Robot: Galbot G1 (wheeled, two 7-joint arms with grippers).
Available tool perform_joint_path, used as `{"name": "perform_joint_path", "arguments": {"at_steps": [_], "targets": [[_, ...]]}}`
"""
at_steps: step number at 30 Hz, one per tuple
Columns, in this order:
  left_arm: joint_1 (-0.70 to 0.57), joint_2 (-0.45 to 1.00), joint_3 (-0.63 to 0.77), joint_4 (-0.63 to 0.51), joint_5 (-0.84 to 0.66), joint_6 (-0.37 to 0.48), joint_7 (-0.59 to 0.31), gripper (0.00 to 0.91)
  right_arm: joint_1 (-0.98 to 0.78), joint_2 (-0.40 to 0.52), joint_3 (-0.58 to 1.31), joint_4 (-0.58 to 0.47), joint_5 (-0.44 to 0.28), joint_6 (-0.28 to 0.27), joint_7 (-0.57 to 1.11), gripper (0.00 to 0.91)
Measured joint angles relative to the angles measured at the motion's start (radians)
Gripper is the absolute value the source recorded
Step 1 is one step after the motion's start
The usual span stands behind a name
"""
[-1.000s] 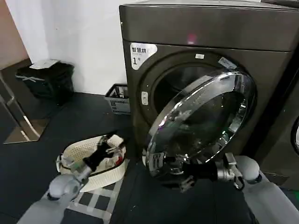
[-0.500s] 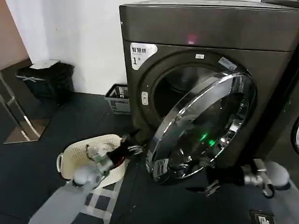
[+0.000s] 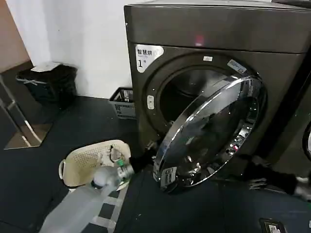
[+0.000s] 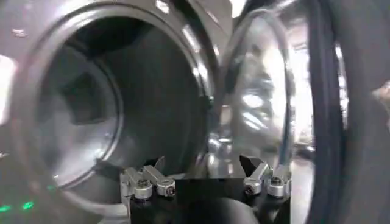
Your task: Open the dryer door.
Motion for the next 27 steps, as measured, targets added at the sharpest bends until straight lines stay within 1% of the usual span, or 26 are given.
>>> {"name": "perform_joint_path", "arguments": {"at_steps": [5,11,15,17,21,24,27], "targets": [[-0.039,-0.012,0.061,0.005,-0.013,0.000,0.037,0.907,-0.065,0.015,0.149,-0.019,-0.008,-0.015,0.034,0.907],[-0.078,-0.015,0.122,-0.021,-0.034,0.001,0.062,0.907,-0.124,0.061,0.350,-0.052,-0.015,-0.046,0.110,0.907],[-0.096,-0.014,0.157,-0.038,-0.031,0.002,0.066,0.907,-0.159,0.094,0.464,-0.059,-0.047,-0.047,0.156,0.907],[-0.101,-0.013,0.175,-0.050,-0.036,0.002,0.068,0.907,-0.178,0.117,0.519,-0.049,-0.078,-0.040,0.201,0.907],[-0.118,-0.011,0.210,-0.075,-0.045,0.002,0.074,0.907,-0.210,0.160,0.629,-0.016,-0.120,-0.043,0.298,0.907],[-0.125,-0.017,0.236,-0.091,-0.045,0.002,0.073,0.907,-0.231,0.192,0.711,0.017,-0.157,-0.064,0.397,0.907],[-0.133,-0.022,0.264,-0.109,-0.045,0.003,0.070,0.907,-0.253,0.223,0.787,0.060,-0.182,-0.113,0.531,0.907]]}}
